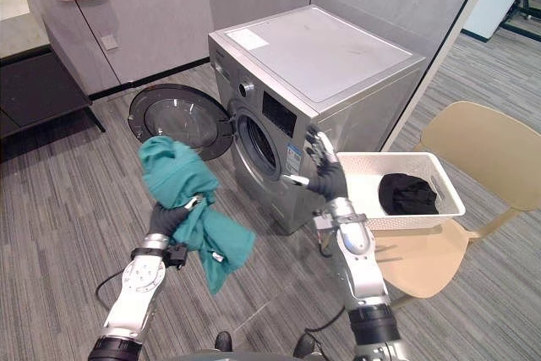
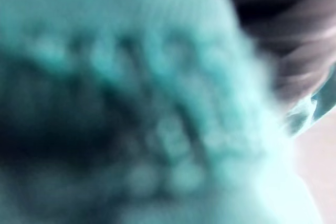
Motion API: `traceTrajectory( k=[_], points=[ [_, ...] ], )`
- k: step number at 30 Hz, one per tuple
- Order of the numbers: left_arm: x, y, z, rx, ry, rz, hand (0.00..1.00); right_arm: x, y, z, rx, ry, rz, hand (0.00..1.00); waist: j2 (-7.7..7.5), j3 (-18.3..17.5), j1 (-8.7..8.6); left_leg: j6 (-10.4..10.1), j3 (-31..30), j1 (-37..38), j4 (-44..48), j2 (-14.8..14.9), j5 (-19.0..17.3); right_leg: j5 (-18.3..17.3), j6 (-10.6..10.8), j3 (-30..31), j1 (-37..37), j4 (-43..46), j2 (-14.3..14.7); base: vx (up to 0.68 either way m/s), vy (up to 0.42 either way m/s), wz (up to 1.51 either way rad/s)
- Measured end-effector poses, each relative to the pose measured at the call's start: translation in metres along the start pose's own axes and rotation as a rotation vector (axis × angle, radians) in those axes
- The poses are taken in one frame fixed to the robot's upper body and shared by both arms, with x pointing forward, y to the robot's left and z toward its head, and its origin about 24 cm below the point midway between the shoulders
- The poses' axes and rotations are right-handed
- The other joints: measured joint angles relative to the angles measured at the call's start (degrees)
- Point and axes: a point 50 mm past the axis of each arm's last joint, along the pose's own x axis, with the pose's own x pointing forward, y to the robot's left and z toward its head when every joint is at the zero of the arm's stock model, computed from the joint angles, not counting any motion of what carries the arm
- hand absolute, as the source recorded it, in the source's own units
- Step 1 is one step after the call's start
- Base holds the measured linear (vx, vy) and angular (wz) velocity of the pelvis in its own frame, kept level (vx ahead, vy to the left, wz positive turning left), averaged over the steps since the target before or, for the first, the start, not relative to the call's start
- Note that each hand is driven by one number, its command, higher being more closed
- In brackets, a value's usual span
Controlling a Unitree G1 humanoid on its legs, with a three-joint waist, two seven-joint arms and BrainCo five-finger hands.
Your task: Pick up the laundry basket with both hands and put the clothes into the washing machine.
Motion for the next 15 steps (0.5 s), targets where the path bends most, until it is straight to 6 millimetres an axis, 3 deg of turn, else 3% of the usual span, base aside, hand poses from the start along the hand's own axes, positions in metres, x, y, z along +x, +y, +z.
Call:
traceTrajectory(
  k=[4, 5, 6, 7, 8, 9, 10, 11, 14, 15],
  points=[
    [-0.002, 0.000, -0.006, -0.045, 0.033, 0.011, 1.00, -0.044, -0.036, -0.064, -0.101, 0.338, -0.090, 0.00, -0.30, 0.4, -0.13, 0.4, -4.7, -5.7, 1.9, -0.3, 0.6, -4.6, 0.3, -5.1, -4.6, 7.2, -2.1, 0.02, -0.012, 0.68],
    [-0.003, 0.001, -0.013, -0.049, 0.063, 0.016, 1.00, -0.061, -0.045, -0.083, -0.120, 0.453, -0.121, 0.00, -0.49, 0.8, -0.09, 1.5, -5.6, -6.5, 1.8, -0.8, 0.9, -7.0, 0.4, -7.3, -5.8, 10.8, -3.8, 0.06, 0.011, 1.08],
    [-0.005, 0.001, -0.018, -0.046, 0.097, 0.016, 1.00, -0.077, -0.052, -0.100, -0.141, 0.556, -0.150, 0.00, -0.94, 1.4, -0.71, 8.0, -1.1, -7.3, 1.6, -1.2, -0.4, -8.8, 0.9, -10.2, -6.0, 13.1, -6.2, 0.06, 0.014, 1.21],
    [-0.007, 0.001, -0.022, -0.045, 0.116, 0.017, 1.00, -0.085, -0.055, -0.109, -0.150, 0.609, -0.168, 0.00, -1.16, 1.5, -1.66, 10.3, 2.8, -7.5, 1.4, -1.0, -1.0, -9.1, 1.3, -11.5, -5.9, 13.5, -7.0, 0.11, 0.041, 1.42],
    [-0.012, -0.001, -0.031, -0.058, 0.156, 0.018, 1.00, -0.098, -0.064, -0.121, -0.173, 0.693, -0.214, 0.00, -0.86, 1.7, -3.08, 11.1, 9.8, -8.1, 1.5, -0.1, -1.5, -9.4, 1.2, -14.3, -6.0, 14.5, -8.8, 0.17, 0.049, 1.23],
    [-0.015, -0.003, -0.040, -0.071, 0.205, 0.018, 1.00, -0.110, -0.071, -0.132, -0.185, 0.771, -0.261, 0.00, 0.08, 2.5, -2.95, 9.3, 13.8, -8.5, 2.3, 0.9, 1.9, -9.9, 1.2, -15.7, -5.9, 16.1, -9.7, 0.18, 0.055, 1.01],
    [-0.018, -0.003, -0.045, -0.069, 0.231, 0.018, 1.00, -0.115, -0.073, -0.136, -0.185, 0.806, -0.283, 0.00, 0.42, 2.7, -2.85, 6.6, 13.9, -8.7, 2.7, 1.0, 4.0, -10.5, 1.4, -16.0, -5.8, 16.9, -9.7, 0.15, 0.043, 0.64],
    [-0.025, 0.000, -0.057, -0.061, 0.291, 0.029, 1.00, -0.122, -0.070, -0.145, -0.173, 0.866, -0.304, 0.00, -0.18, 3.1, -2.97, 4.9, 13.1, -8.5, 2.7, 0.5, 3.9, -10.7, 1.6, -16.0, -5.7, 17.6, -10.4, 0.16, 0.054, 0.49],
    [-0.036, 0.017, -0.069, -0.032, 0.360, 0.072, 1.00, -0.128, -0.049, -0.156, -0.105, 0.911, -0.324, 0.00, -2.51, 4.7, -2.24, 4.1, 12.6, -8.7, 4.1, -1.0, 2.8, -10.7, 2.4, -15.2, -4.1, 16.6, -11.6, 0.14, 0.074, 0.40],
    [-0.042, 0.020, -0.072, -0.032, 0.379, 0.086, 1.00, -0.134, -0.044, -0.158, -0.089, 0.926, -0.329, 0.00, -3.64, 5.6, -1.42, 3.4, 12.6, -9.0, 7.2, -1.2, -0.6, -11.6, 4.1, -15.1, -3.1, 17.9, -12.7, 0.13, 0.092, 0.34]
  ],
)
